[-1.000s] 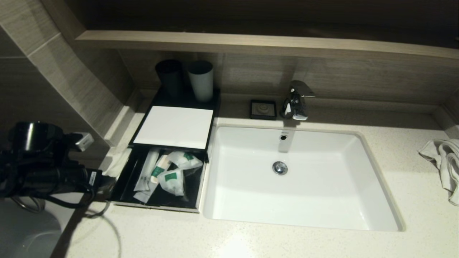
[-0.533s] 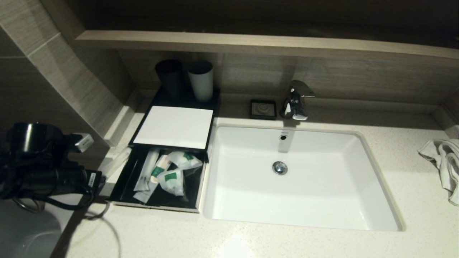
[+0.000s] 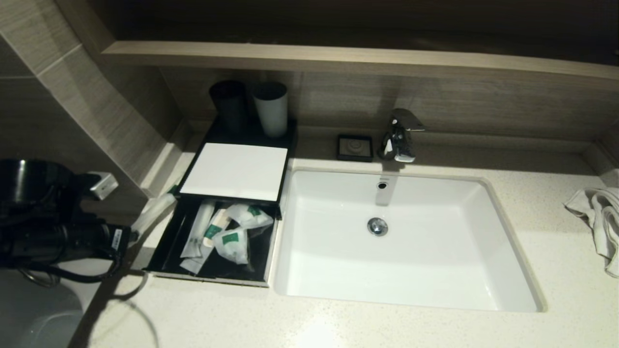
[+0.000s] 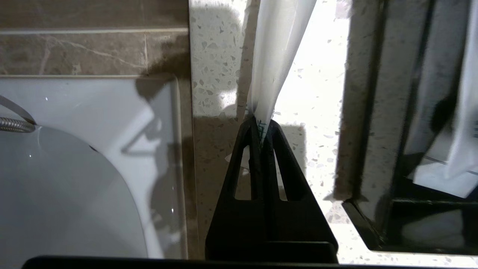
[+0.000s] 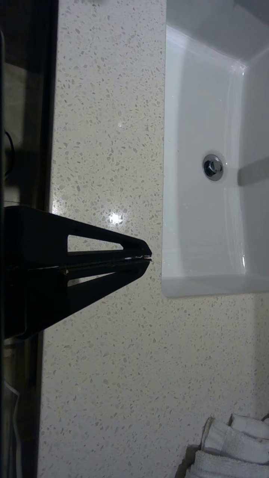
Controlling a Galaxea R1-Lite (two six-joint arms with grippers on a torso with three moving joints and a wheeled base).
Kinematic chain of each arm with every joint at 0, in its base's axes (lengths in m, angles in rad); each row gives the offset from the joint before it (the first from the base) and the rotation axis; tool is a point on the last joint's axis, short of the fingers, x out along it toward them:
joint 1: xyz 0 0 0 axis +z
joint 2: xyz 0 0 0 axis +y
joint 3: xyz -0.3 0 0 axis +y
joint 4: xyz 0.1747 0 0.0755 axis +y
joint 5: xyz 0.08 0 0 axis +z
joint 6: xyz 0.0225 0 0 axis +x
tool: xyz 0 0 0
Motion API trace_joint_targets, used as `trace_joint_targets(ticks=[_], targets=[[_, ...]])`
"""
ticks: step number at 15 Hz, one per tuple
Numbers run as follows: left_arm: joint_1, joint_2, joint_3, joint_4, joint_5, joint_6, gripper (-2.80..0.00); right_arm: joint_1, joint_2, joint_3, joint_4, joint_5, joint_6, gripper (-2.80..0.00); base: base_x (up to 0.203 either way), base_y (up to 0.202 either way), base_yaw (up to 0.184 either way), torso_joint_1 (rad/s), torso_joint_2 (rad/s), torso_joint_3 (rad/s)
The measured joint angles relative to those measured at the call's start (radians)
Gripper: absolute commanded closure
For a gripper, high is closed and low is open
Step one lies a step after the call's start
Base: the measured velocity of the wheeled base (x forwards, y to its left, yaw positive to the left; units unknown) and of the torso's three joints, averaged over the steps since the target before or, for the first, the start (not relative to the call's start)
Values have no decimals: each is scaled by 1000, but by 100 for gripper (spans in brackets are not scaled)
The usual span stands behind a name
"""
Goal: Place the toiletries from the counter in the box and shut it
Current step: Pick up the bathroom toiletry, then place the bathroom toiletry into the drawer
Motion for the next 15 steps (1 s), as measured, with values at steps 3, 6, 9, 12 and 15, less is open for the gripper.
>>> trace_joint_targets(ticks=[3, 6, 9, 12, 15], targets=[[0, -57, 3, 8, 0, -3, 0, 0, 0, 0, 0, 0, 0, 0, 0, 0, 0, 0, 0, 0], [0, -108, 2, 24, 0, -7, 0, 0, 0, 0, 0, 0, 0, 0, 0, 0, 0, 0, 0, 0], [5, -152, -4, 58, 0, -10, 0, 0, 0, 0, 0, 0, 0, 0, 0, 0, 0, 0, 0, 0], [8, -197, -20, 128, -3, -16, 0, 0, 0, 0, 0, 0, 0, 0, 0, 0, 0, 0, 0, 0], [8, -241, -75, 231, -5, -81, 0, 0, 0, 0, 0, 0, 0, 0, 0, 0, 0, 0, 0, 0]])
